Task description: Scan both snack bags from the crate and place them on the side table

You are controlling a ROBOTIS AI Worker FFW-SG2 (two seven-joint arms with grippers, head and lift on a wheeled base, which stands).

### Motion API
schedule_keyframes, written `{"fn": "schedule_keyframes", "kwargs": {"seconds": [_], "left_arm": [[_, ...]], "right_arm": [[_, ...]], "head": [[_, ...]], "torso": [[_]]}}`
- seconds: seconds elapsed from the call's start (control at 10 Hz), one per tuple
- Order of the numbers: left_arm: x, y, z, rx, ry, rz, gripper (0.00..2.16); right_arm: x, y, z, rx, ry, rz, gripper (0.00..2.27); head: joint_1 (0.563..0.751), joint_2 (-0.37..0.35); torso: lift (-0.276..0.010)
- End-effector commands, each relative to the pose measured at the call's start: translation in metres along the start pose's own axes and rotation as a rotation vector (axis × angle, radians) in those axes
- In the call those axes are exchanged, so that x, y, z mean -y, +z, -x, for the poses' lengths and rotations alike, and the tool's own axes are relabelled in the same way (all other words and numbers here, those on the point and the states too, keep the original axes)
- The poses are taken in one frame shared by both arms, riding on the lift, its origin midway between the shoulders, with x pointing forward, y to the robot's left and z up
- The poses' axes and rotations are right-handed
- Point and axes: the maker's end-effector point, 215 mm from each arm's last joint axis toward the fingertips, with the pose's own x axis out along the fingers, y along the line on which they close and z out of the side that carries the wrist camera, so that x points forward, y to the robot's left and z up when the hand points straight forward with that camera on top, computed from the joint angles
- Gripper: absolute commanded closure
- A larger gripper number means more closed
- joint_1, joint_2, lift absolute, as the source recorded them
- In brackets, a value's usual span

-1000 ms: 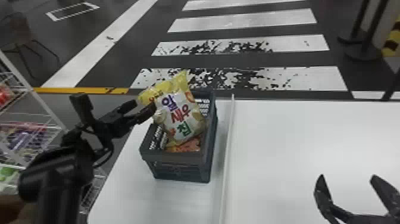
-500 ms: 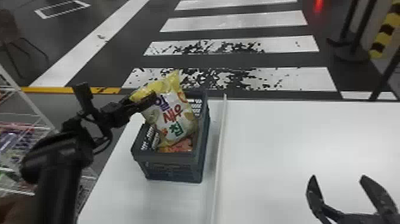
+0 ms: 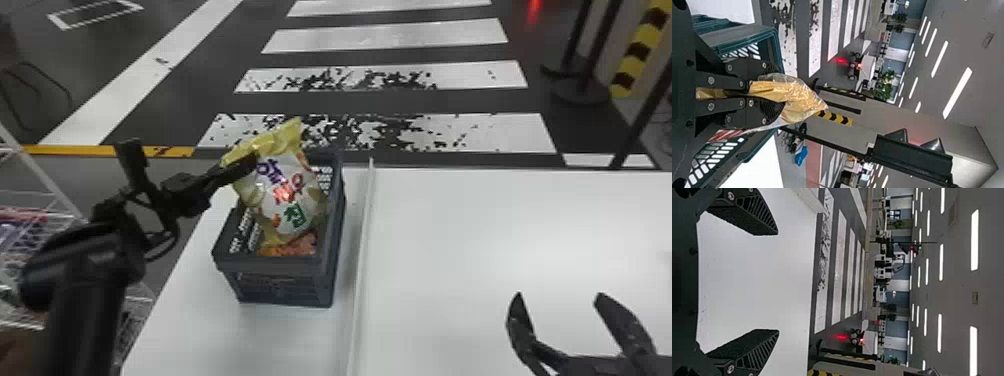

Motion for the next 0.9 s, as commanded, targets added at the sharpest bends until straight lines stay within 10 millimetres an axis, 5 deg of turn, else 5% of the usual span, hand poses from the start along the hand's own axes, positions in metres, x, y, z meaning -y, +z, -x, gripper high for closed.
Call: {"fn": "schedule_keyframes", "kwargs": {"seconds": [0.0,0.5,0.8], "left_arm": [[0.005,0.01,0.017,0.022,-0.001,0.025,2.13],[0.045,0.09,0.071,0.121,-0.045,0.085,2.13],[0.096,0.138,0.091,0.184,-0.122,0.073,2.13]], "right_arm": [[0.001,-0.001,0.0,-0.004,-0.003,0.0,0.11],[-0.001,-0.002,0.001,-0.004,0.002,0.001,0.11],[-0.001,-0.002,0.001,-0.005,0.0,0.003,0.11]], "head": [[0.695,0.185],[0.695,0.209],[0.695,0.208]], "torso": [[-0.095],[-0.095],[-0.095]]}}
